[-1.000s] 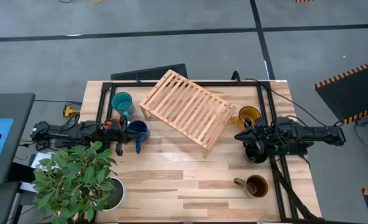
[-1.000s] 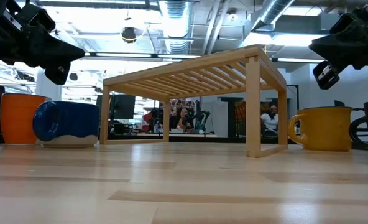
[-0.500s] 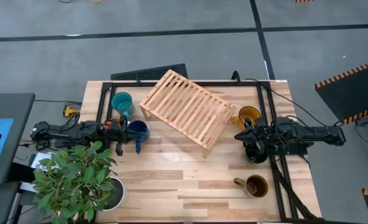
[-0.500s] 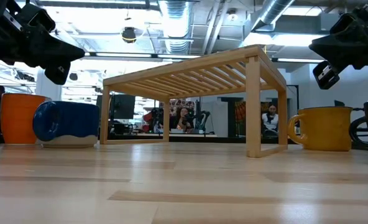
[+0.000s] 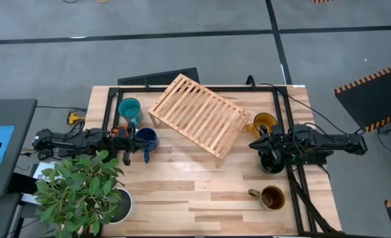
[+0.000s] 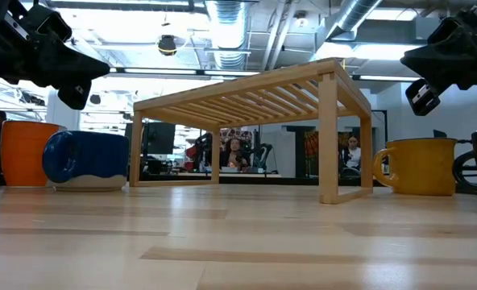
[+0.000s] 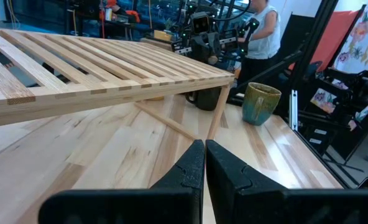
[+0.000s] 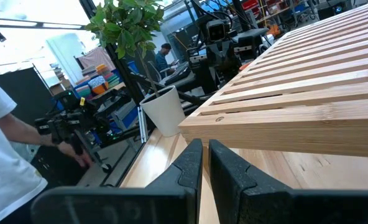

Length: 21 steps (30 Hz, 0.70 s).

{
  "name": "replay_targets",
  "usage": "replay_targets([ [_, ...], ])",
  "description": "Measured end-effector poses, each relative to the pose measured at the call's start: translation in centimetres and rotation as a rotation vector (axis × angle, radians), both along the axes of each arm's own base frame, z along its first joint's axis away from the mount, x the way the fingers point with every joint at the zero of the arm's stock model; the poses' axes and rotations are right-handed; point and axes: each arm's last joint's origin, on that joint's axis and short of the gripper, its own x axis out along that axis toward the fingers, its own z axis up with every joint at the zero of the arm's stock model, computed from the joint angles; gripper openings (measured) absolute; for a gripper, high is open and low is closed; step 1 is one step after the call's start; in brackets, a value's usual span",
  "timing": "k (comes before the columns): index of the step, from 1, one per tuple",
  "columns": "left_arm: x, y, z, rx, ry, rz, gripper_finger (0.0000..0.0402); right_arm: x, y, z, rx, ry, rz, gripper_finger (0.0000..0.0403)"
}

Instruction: Place coffee mugs

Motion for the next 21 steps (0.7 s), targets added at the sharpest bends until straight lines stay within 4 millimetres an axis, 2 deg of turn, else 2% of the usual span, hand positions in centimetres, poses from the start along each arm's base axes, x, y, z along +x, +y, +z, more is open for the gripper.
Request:
replay_targets([
  [6, 0.0, 0.0, 0.0, 0.000, 0.000, 0.000, 0.0000, 0.0, 0.0, 0.0, -0.002, 0.000, 0.000, 0.0055],
  [11, 0.0, 0.0, 0.0, 0.000, 0.000, 0.000, 0.0000, 0.0, -0.3, 0.2, -0.142, -0.033, -0.115, 0.0055],
  [15, 0.0, 0.0, 0.0, 0.000, 0.000, 0.000, 0.0000, -0.5, -0.5, 2.8, 0.009, -0.296, -0.169, 0.0055],
  [21, 0.0, 0.0, 0.0, 0.000, 0.000, 0.000, 0.0000, -2.7, -1.2, 6.3, 0.308, -0.713, -0.349, 0.0055],
])
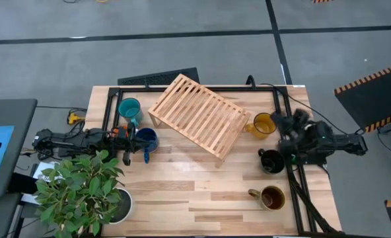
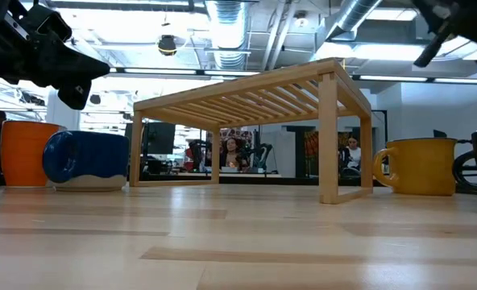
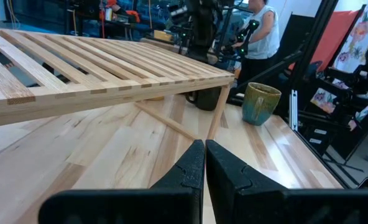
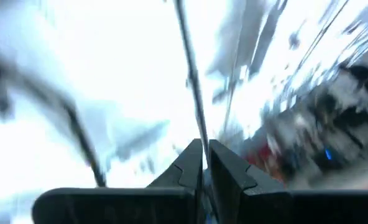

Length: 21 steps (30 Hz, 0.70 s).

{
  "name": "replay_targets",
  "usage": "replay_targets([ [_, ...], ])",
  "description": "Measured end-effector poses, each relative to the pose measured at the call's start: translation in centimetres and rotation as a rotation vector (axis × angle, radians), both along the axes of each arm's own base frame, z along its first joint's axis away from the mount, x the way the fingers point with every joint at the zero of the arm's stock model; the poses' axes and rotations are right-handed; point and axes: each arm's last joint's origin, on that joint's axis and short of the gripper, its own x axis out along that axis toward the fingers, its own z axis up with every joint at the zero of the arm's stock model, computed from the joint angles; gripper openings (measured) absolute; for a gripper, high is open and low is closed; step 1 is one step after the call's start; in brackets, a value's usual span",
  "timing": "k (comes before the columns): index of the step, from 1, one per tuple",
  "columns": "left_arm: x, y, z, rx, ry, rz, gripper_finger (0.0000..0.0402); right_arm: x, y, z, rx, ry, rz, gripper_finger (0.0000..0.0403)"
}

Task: Place coffee mugs
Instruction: Put the yellow mug on the shelf

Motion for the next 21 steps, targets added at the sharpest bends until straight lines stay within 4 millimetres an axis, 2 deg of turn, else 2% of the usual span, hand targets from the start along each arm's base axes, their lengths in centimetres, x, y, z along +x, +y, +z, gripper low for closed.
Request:
replay_targets([
  [5, 0.0, 0.0, 0.0, 0.000, 0.000, 0.000, 0.0000, 0.0, -0.3, 3.1, 0.169, -0.022, -0.015, 0.0055],
  [9, 0.0, 0.0, 0.0, 0.000, 0.000, 0.000, 0.0000, 2.2, -0.5, 5.8, 0.222, 0.174, -0.060, 0.0061],
  [12, 0.0, 0.0, 0.0, 0.000, 0.000, 0.000, 0.0000, 4.0, -0.8, 7.9, 0.240, 0.437, -0.118, 0.0078],
  [15, 0.0, 0.0, 0.0, 0.000, 0.000, 0.000, 0.0000, 4.9, -1.4, 9.0, 0.353, 0.742, -0.211, 0.0115],
  [18, 0.0, 0.0, 0.0, 0.000, 0.000, 0.000, 0.0000, 4.5, -2.3, 9.3, 0.557, 1.006, -0.350, 0.0164],
  [21, 0.0, 0.0, 0.0, 0.000, 0.000, 0.000, 0.0000, 3.8, -2.9, 8.7, 0.798, 1.217, -0.470, 0.0210],
])
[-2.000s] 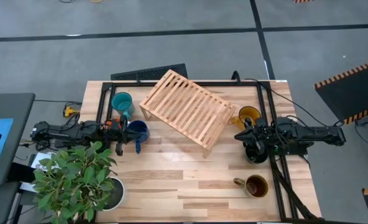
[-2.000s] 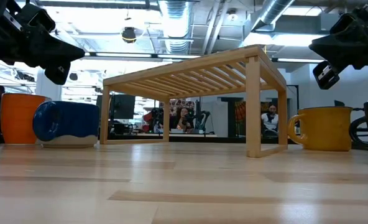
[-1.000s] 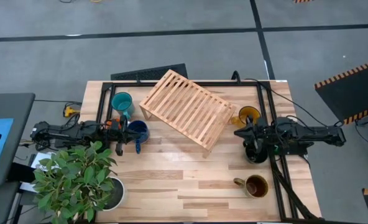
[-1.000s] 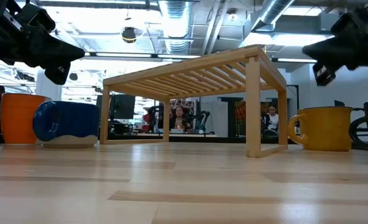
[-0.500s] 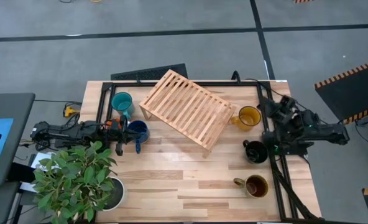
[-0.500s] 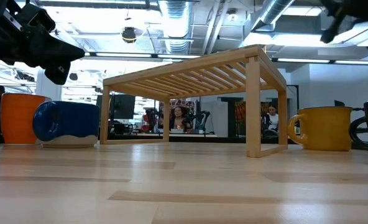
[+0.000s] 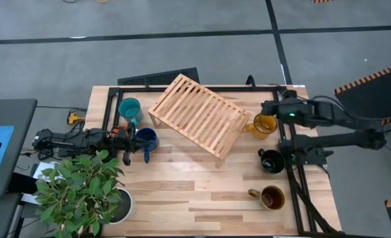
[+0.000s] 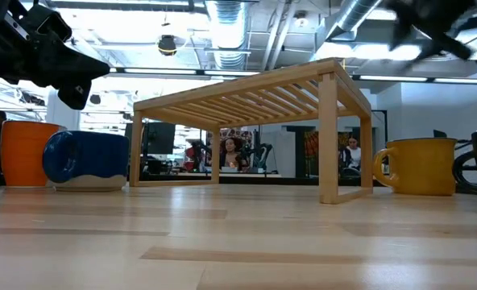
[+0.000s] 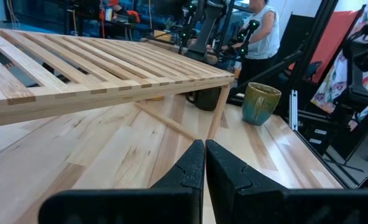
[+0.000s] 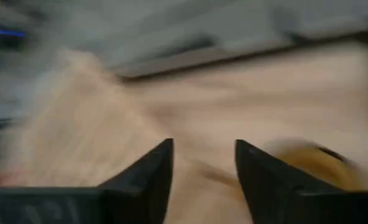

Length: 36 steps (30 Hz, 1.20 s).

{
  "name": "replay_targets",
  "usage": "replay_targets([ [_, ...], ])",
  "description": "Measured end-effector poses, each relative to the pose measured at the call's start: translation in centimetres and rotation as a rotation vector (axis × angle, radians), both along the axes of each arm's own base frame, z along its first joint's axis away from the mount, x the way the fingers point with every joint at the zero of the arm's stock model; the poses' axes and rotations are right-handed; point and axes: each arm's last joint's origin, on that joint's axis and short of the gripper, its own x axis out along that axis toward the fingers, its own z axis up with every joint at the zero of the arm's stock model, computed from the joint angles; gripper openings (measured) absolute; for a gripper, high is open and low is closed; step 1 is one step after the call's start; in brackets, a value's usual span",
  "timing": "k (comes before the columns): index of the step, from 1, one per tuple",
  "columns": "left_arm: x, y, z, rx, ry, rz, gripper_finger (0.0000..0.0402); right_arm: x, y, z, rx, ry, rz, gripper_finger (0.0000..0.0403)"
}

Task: Place coffee mugs
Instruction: Put the yellow mug on the shelf

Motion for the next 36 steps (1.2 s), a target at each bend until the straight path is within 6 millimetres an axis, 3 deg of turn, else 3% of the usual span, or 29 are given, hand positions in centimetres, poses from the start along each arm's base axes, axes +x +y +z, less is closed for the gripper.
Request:
replay_targets([
  [4, 0.0, 0.0, 0.0, 0.000, 0.000, 0.000, 0.0000, -0.3, -0.4, -1.8, 0.206, 0.200, -0.119, 0.0241],
  [13, 0.0, 0.0, 0.0, 0.000, 0.000, 0.000, 0.0000, 1.0, -1.7, -7.1, 0.427, 0.436, -0.191, 0.0239],
  [18, 0.0, 0.0, 0.0, 0.000, 0.000, 0.000, 0.0000, 0.8, -2.4, -9.3, 0.480, 0.502, -0.266, 0.0239],
  [26, 0.0, 0.0, 0.0, 0.000, 0.000, 0.000, 0.0000, 1.0, -3.9, -10.8, 0.497, 0.515, -0.325, 0.0234],
  [31, 0.0, 0.0, 0.0, 0.000, 0.000, 0.000, 0.0000, 1.1, -4.7, -11.6, 0.508, 0.538, -0.344, 0.0197],
  [36, 0.0, 0.0, 0.0, 0.000, 0.000, 0.000, 0.0000, 1.1, -5.3, -12.2, 0.532, 0.578, -0.330, 0.0108],
])
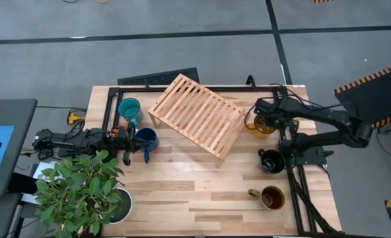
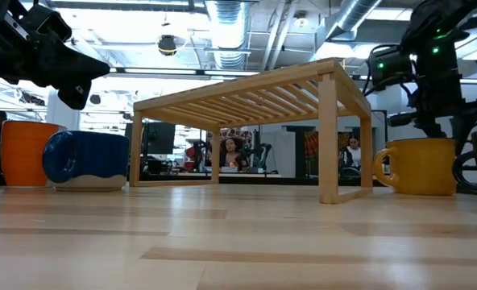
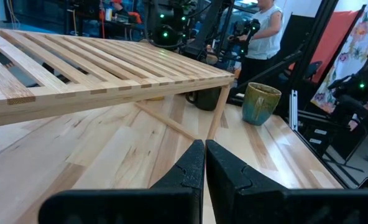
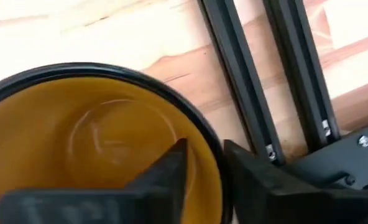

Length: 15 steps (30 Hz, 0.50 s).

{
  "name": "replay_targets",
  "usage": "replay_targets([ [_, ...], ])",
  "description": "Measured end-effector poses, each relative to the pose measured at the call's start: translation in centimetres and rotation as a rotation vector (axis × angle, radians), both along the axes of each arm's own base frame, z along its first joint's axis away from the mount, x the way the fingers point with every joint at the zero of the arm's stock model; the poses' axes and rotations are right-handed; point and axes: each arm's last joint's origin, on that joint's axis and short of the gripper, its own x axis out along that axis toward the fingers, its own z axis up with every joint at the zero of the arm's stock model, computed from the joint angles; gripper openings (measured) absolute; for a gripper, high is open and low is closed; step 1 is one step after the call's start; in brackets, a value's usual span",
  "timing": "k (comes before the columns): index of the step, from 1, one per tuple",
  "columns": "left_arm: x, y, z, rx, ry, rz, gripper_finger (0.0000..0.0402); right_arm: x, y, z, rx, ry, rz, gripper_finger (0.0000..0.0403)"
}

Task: Place coffee mugs
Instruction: Put the yellow mug on the shelf

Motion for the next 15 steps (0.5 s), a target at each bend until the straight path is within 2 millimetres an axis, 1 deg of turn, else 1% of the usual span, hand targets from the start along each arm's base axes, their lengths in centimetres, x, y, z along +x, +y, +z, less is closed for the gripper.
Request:
replay_targets([
  [2, 0.0, 0.0, 0.0, 0.000, 0.000, 0.000, 0.0000, 0.0, -0.1, 0.2, 0.001, -0.007, 0.023, 0.0072],
  [4, 0.0, 0.0, 0.0, 0.000, 0.000, 0.000, 0.0000, 0.0, -0.1, 0.7, -0.009, -0.034, 0.044, 0.0051],
  [7, 0.0, 0.0, 0.0, 0.000, 0.000, 0.000, 0.0000, -0.2, 0.0, 2.0, -0.044, -0.053, 0.061, 0.0045],
  [11, 0.0, 0.0, 0.0, 0.000, 0.000, 0.001, 0.0000, -1.2, 0.1, 4.2, -0.096, 0.009, 0.059, 0.0041],
  [15, 0.0, 0.0, 0.0, 0.000, 0.000, 0.001, 0.0000, -1.8, 0.2, 5.5, -0.029, 0.055, 0.095, 0.0041],
])
